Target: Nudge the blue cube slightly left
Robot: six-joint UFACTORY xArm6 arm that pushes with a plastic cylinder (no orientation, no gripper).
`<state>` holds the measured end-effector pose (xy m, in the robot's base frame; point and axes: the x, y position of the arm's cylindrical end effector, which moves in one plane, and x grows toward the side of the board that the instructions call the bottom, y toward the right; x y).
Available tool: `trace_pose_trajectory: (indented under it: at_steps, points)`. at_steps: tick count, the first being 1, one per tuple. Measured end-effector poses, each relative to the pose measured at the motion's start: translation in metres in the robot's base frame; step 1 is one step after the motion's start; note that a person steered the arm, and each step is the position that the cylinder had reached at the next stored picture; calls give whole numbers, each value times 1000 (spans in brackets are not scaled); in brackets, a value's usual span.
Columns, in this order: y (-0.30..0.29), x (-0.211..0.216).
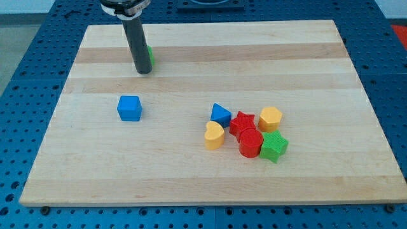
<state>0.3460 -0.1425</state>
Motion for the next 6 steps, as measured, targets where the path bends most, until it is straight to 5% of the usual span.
trace_pose_trajectory:
  at_steps: [3,4,6]
  points:
    - [27,119]
    - [-18,150]
    - [-23,150]
